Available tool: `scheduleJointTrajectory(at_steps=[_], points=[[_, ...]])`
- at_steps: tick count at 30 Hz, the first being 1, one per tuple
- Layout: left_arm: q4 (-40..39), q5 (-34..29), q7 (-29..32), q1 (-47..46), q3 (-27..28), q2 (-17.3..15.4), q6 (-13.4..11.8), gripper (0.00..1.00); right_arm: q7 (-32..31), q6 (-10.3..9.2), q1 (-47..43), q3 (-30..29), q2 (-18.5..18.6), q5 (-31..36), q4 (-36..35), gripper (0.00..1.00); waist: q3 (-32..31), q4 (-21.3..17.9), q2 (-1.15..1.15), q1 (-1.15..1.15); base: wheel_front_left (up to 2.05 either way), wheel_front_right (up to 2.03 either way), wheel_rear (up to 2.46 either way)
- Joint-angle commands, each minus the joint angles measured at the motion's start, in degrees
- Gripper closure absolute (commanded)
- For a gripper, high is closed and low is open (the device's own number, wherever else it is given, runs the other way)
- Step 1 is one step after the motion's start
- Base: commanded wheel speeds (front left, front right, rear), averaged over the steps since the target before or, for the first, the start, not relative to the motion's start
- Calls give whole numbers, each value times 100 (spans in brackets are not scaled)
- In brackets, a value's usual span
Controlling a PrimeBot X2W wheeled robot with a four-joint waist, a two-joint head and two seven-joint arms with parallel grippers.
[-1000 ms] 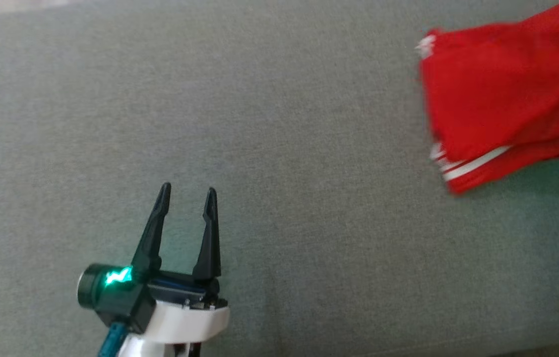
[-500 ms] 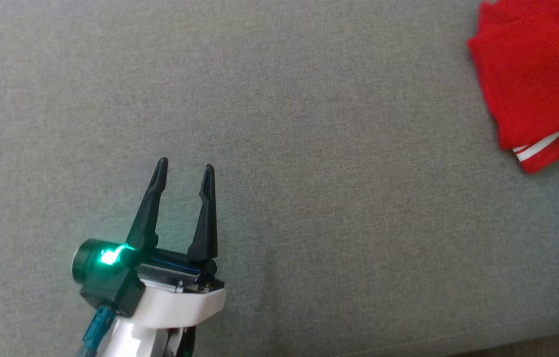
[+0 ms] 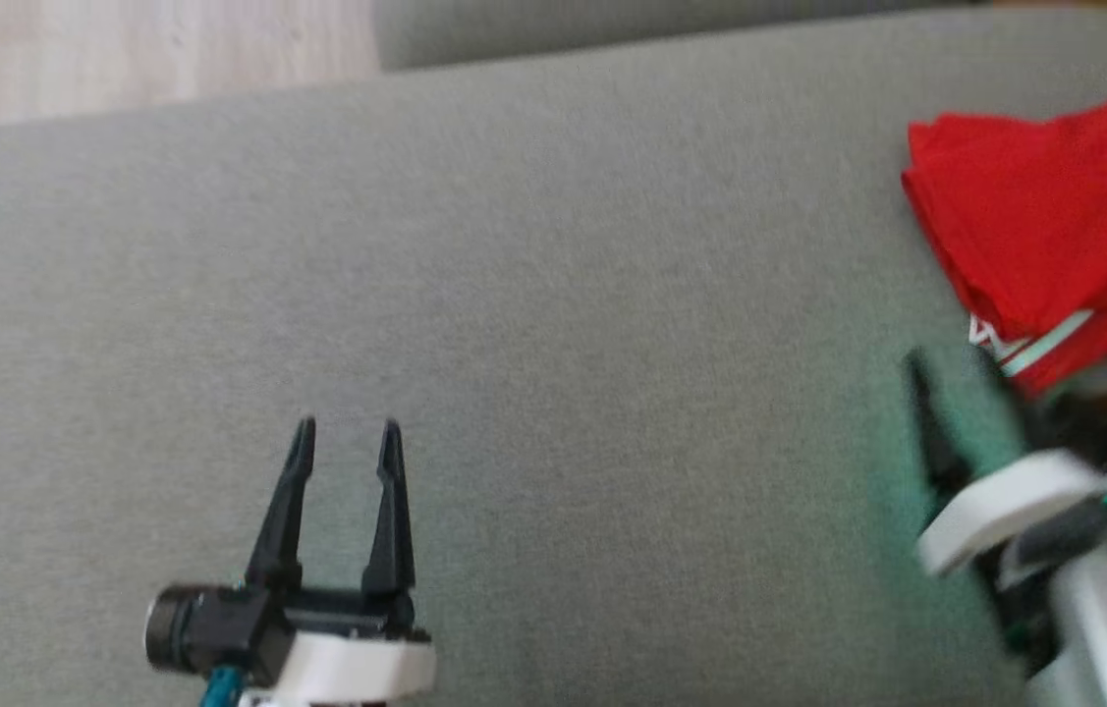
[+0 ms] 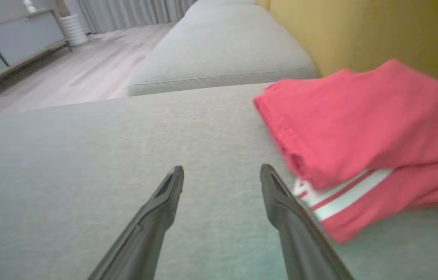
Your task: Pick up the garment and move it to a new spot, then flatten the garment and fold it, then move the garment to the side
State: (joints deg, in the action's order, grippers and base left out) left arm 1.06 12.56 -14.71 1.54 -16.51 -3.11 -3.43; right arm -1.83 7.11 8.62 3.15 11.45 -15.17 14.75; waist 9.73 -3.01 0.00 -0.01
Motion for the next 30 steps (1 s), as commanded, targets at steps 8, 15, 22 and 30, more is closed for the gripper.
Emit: scheduleJointTrajectory(at_steps=[8,15,22,30], points=[[-39,80,-29,345,294,24,-168,0,1300,37,-260,764,-492,71,468,0,-855,384,0,1,0,0,0],[-49,21,-29,603,404,24,-306,0,1675,37,-616,586,-708,354,354,0,-1248,626,0,1,0,0,0],[-155,-253,-29,813,500,12,-227,0,1681,37,-1421,141,-825,619,-483,0,-1440,800,0,1,0,0,0],[-231,-320,-29,1106,706,19,-121,0,1682,37,-1866,-68,-855,700,-696,0,-1526,775,0,1,0,0,0]])
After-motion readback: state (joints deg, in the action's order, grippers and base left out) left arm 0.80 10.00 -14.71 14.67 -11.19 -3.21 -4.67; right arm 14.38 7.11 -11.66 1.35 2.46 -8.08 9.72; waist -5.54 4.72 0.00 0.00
